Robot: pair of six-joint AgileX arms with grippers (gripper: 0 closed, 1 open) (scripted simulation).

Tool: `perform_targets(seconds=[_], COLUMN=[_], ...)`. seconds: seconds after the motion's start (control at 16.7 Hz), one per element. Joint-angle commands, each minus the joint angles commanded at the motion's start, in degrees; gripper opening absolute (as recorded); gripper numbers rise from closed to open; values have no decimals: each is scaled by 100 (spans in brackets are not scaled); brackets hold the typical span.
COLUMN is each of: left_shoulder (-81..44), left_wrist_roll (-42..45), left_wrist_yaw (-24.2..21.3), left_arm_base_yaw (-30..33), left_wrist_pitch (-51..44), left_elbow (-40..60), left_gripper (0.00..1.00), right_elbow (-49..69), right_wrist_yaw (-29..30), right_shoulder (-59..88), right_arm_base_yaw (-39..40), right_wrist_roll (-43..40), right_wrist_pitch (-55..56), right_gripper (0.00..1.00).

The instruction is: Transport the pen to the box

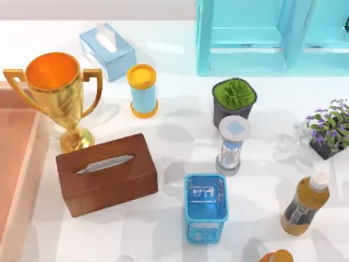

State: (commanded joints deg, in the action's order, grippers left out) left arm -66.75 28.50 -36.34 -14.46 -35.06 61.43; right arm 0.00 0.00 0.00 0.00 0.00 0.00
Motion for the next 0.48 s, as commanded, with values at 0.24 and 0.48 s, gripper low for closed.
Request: perform_targets(seconds=[0.24, 0.48], left_shoulder=[-1048, -2068], left_wrist_roll=[2870, 5594], left_wrist_yaw=[-847, -1617], left_arm_base_yaw=[-1050, -1750], left_wrist_pitch=[-2047, -3897], left_elbow=[1337, 2267], left_gripper=[0, 0], right_elbow=[0, 0], right_wrist_yaw=[0, 0], right_shoulder=[0, 0], right_arm_base_yaw=[0, 0], right_wrist_roll=[0, 0], right_wrist_pitch=[0, 0], right_gripper=[100, 100])
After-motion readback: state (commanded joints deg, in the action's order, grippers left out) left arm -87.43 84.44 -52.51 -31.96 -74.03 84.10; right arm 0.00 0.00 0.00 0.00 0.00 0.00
